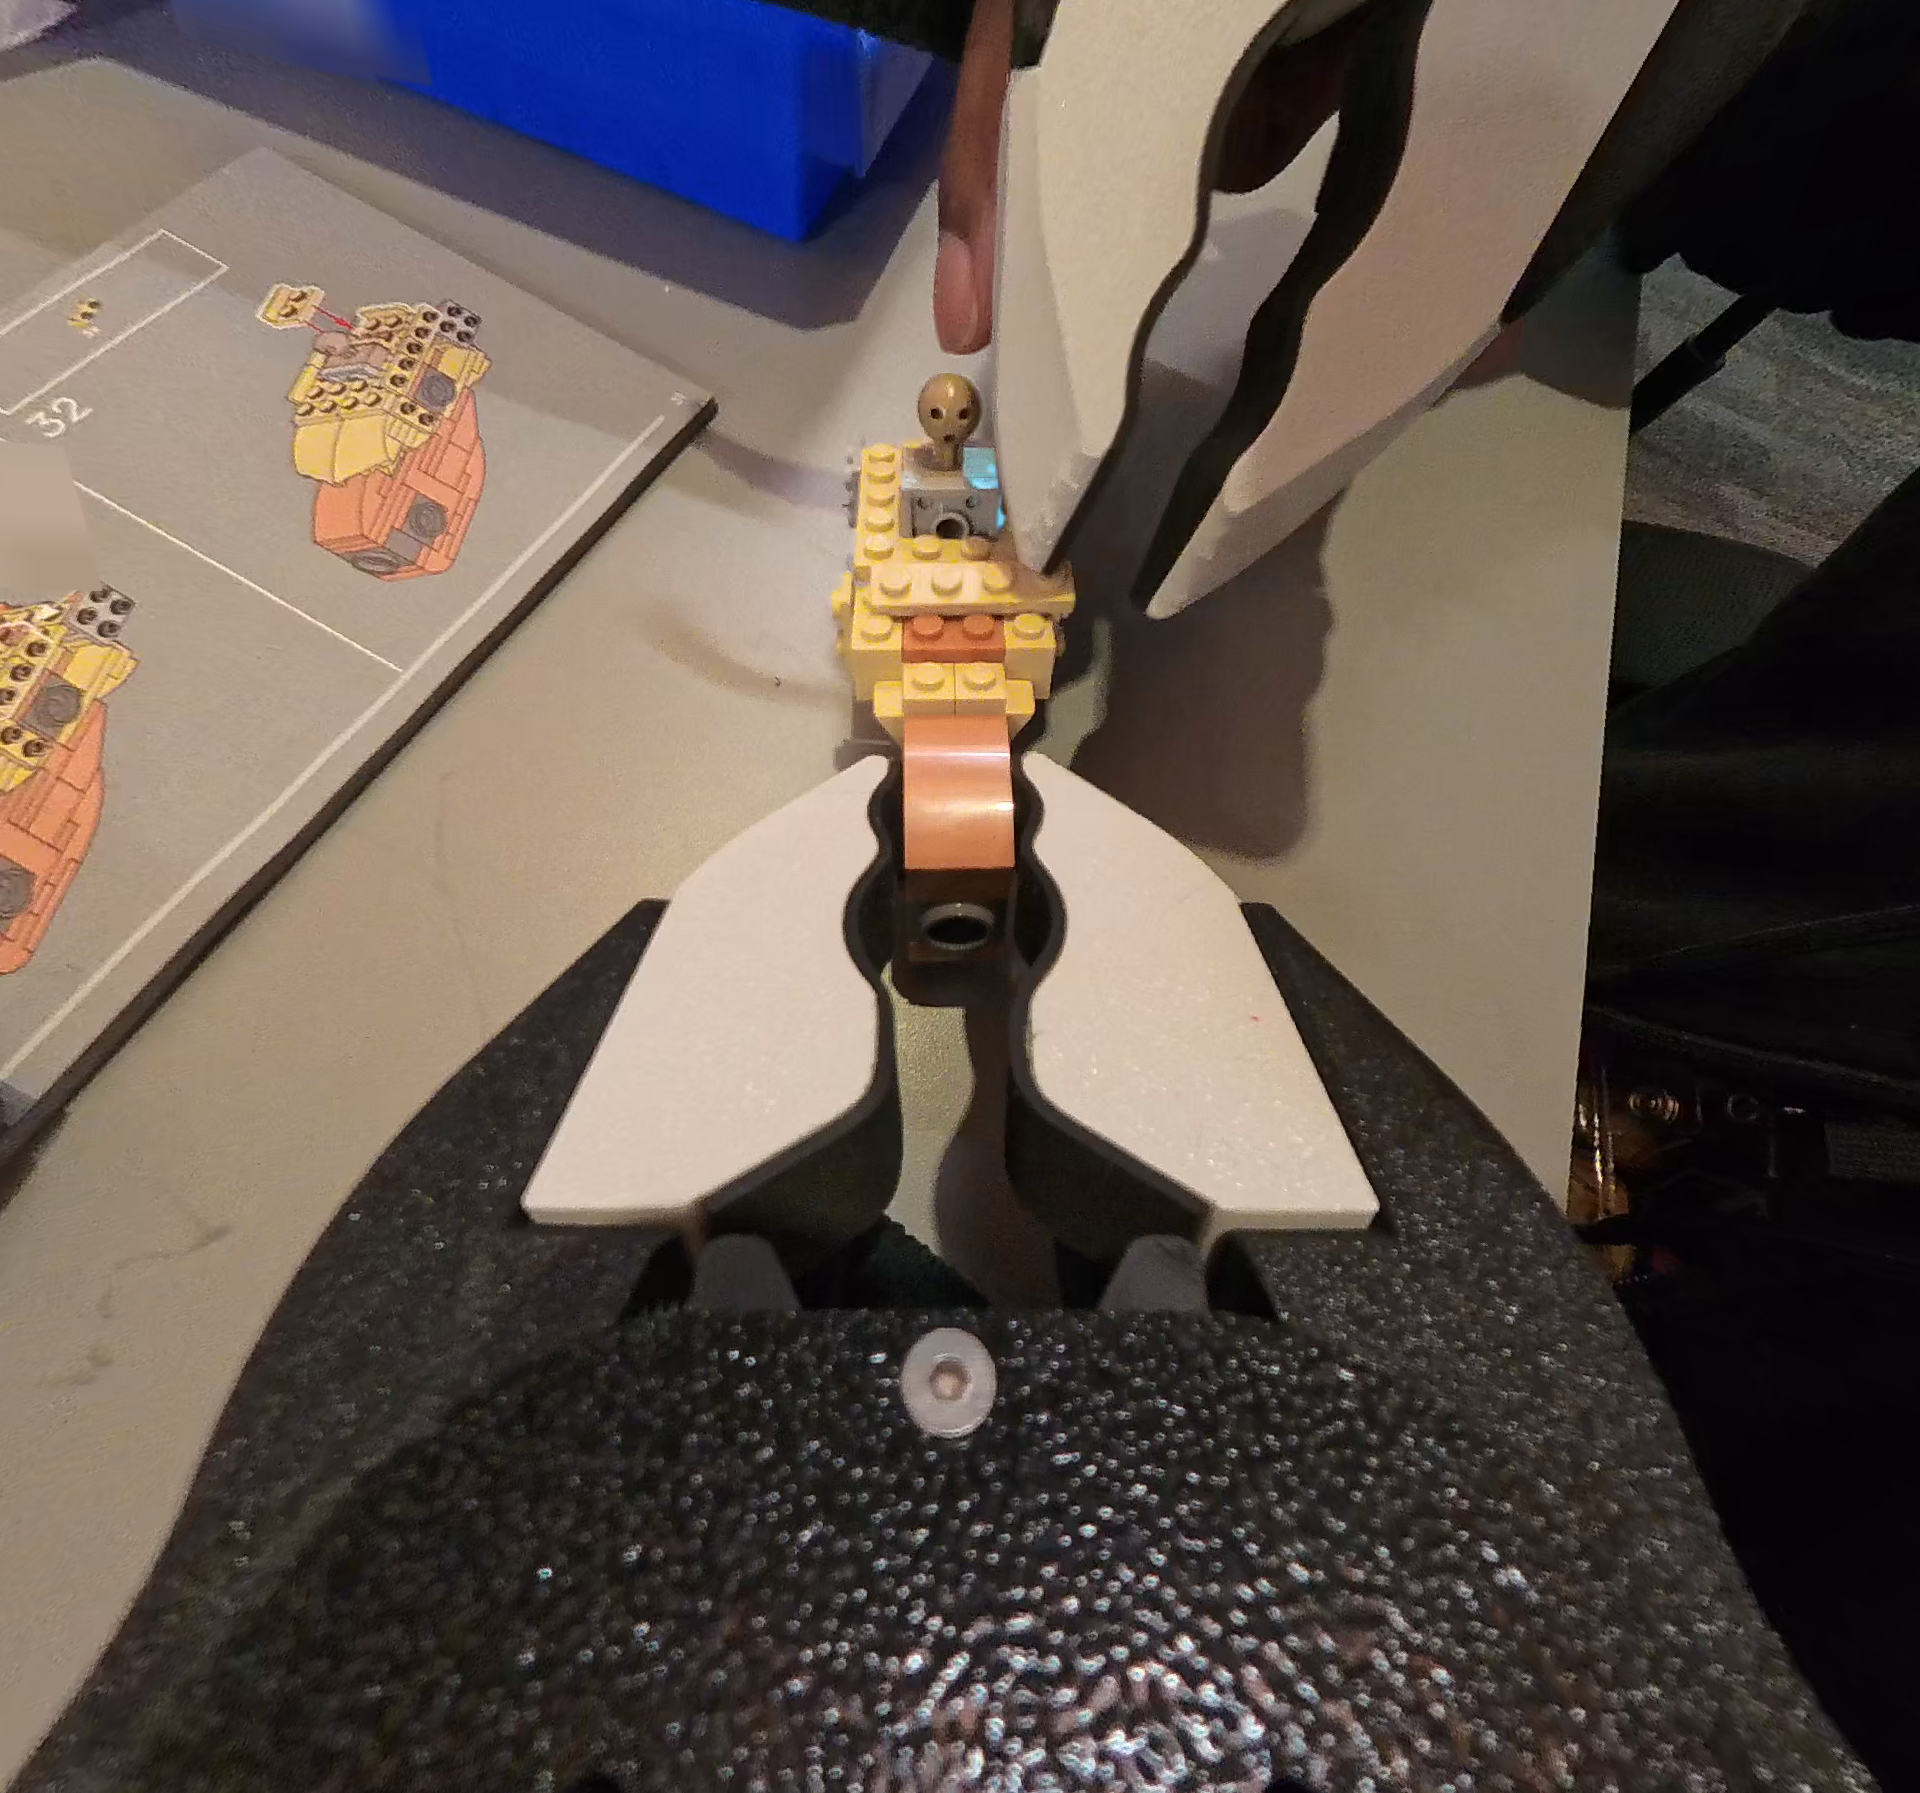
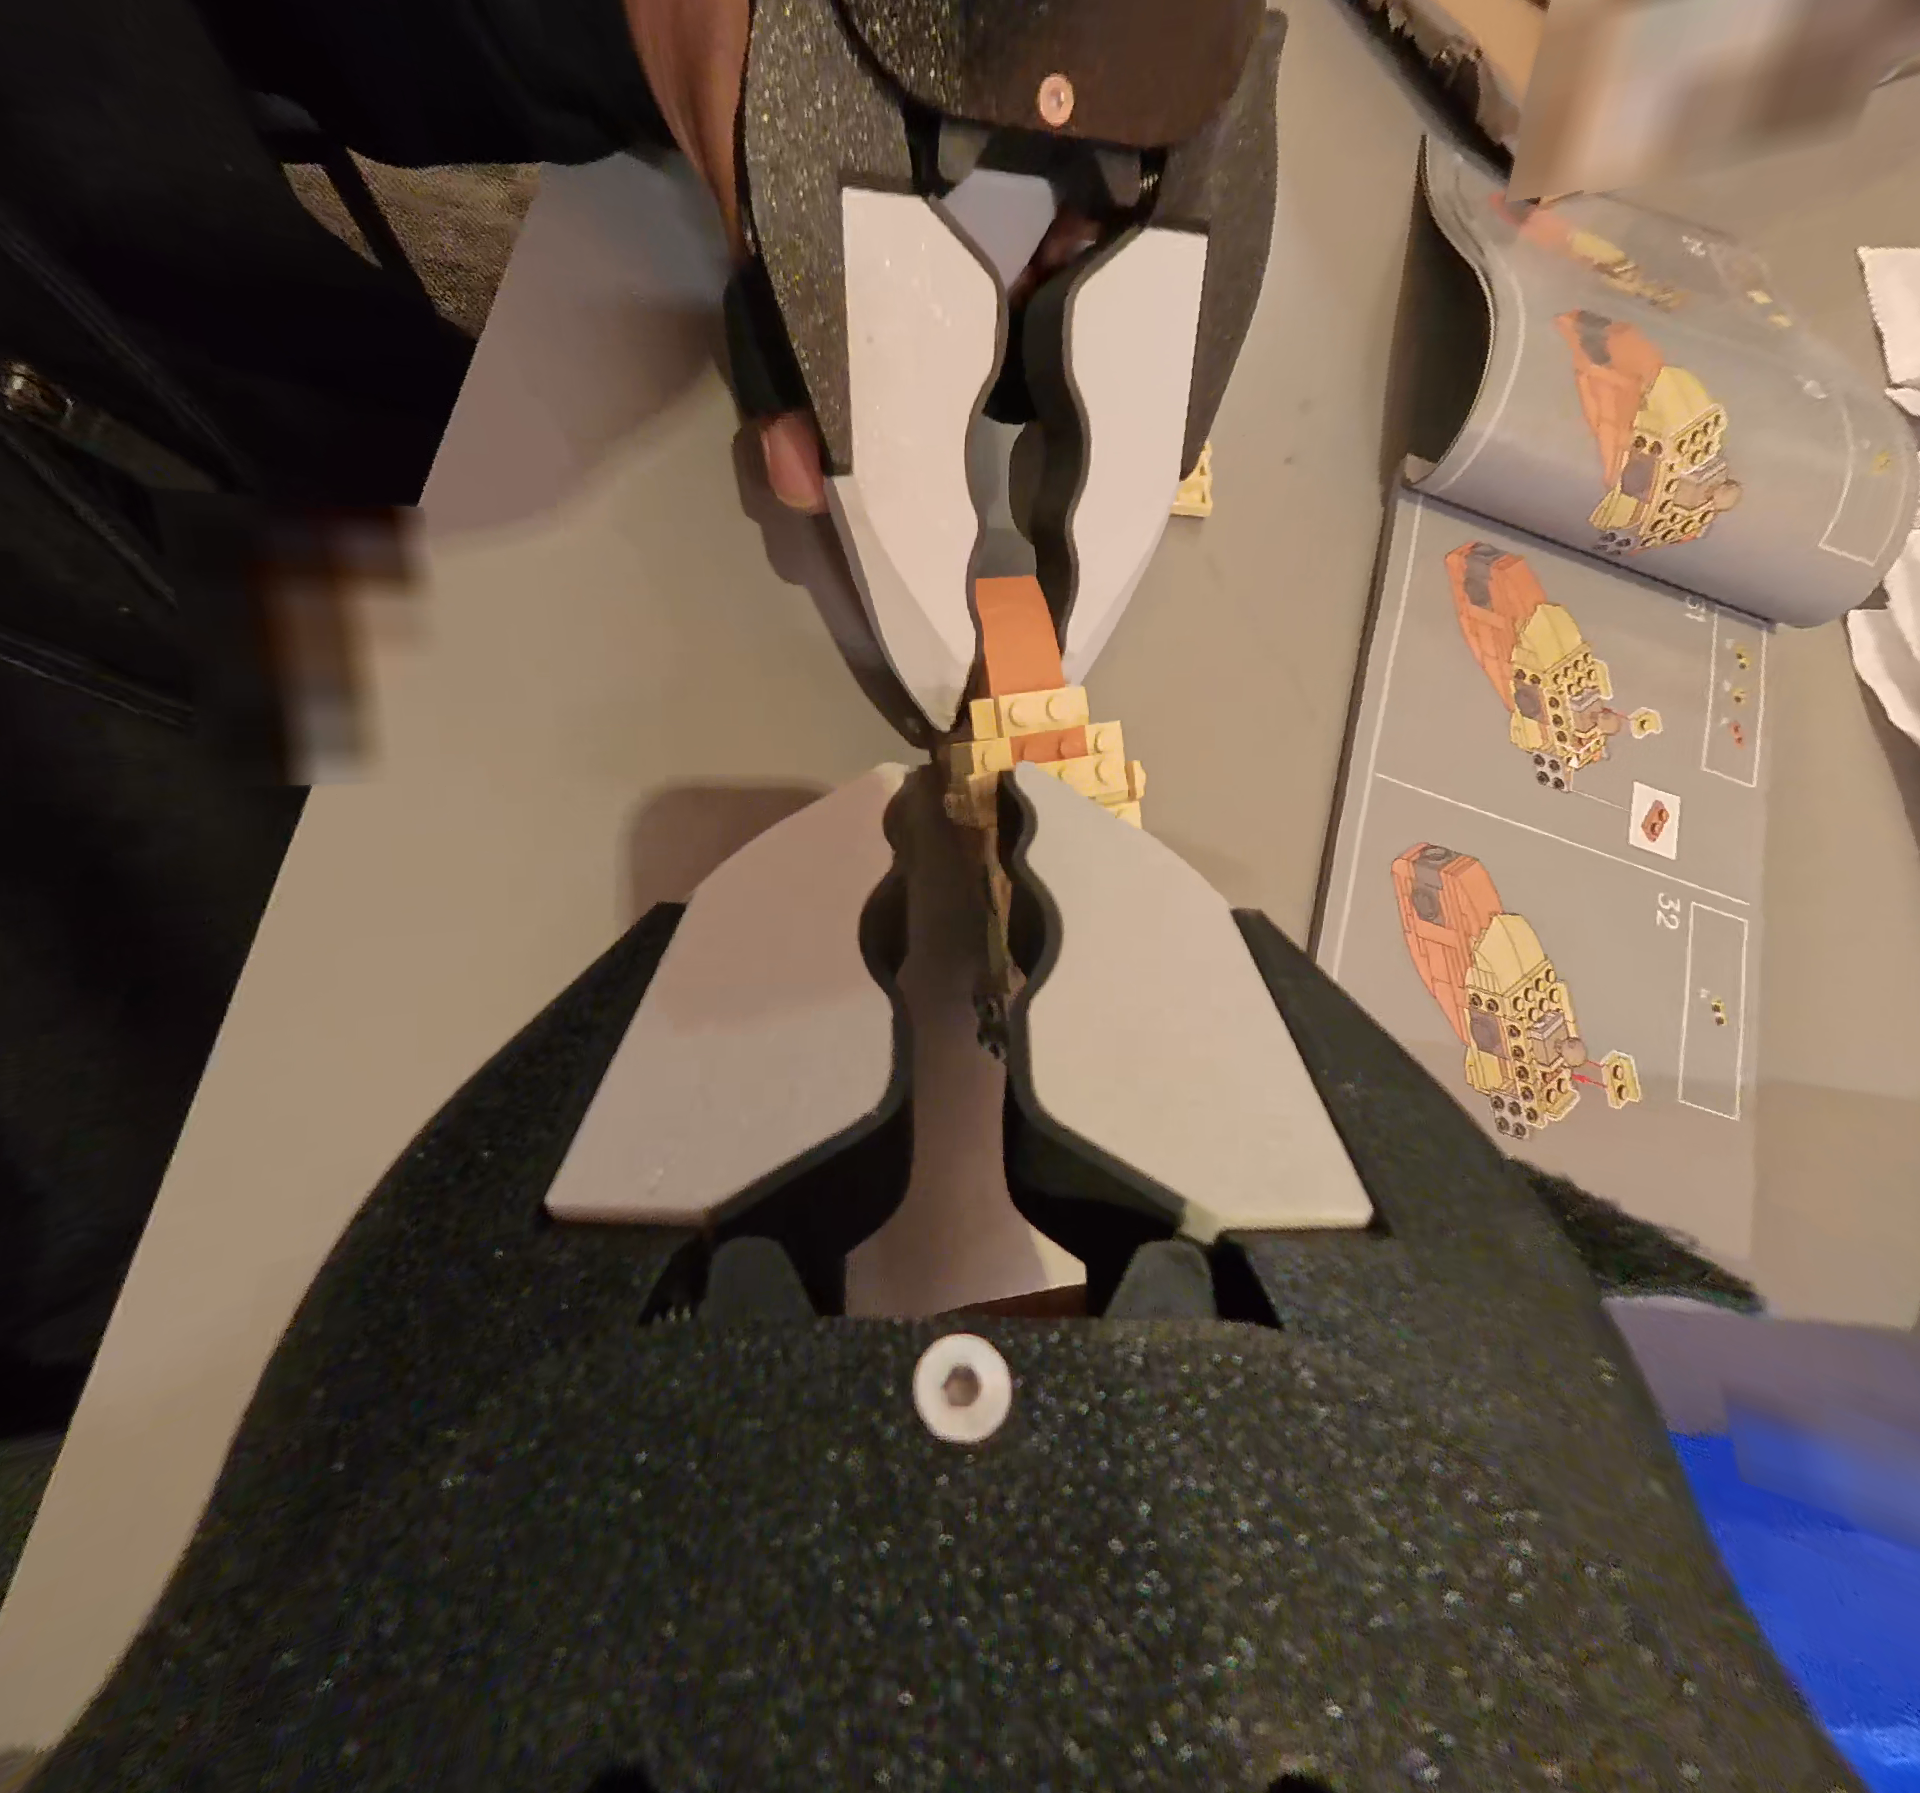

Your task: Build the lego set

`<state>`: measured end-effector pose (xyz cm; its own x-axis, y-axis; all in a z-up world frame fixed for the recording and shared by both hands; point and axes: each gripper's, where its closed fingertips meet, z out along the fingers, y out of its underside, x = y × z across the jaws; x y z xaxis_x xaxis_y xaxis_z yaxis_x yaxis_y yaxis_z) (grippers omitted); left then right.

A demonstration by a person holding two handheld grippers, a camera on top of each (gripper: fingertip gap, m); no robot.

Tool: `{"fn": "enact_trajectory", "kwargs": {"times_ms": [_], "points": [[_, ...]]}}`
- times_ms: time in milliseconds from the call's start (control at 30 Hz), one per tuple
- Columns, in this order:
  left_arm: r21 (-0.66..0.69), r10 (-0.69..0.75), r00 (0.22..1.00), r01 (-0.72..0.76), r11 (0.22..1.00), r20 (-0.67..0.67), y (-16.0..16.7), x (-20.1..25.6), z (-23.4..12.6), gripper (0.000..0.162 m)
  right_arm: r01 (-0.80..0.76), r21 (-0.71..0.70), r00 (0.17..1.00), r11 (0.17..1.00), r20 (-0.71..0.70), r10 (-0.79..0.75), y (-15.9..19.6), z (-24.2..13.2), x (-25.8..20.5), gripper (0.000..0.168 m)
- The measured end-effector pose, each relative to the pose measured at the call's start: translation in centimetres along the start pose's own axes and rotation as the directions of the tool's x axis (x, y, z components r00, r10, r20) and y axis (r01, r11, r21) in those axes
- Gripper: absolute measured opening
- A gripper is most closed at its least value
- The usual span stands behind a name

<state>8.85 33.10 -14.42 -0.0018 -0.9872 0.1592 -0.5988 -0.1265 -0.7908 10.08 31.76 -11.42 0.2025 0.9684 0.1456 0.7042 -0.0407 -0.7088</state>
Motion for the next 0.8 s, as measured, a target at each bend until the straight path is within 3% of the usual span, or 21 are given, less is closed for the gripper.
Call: {"fn": "enact_trajectory", "kwargs": {"times_ms": [800], "points": [[0.001,-0.003,1.000,0.003,1.000,-0.002,0.0,0.0,0.0,0.018,-0.011,0.017,0.995,1.000,-0.094,0.013,-0.1,-0.1,1.6,0.016]]}}
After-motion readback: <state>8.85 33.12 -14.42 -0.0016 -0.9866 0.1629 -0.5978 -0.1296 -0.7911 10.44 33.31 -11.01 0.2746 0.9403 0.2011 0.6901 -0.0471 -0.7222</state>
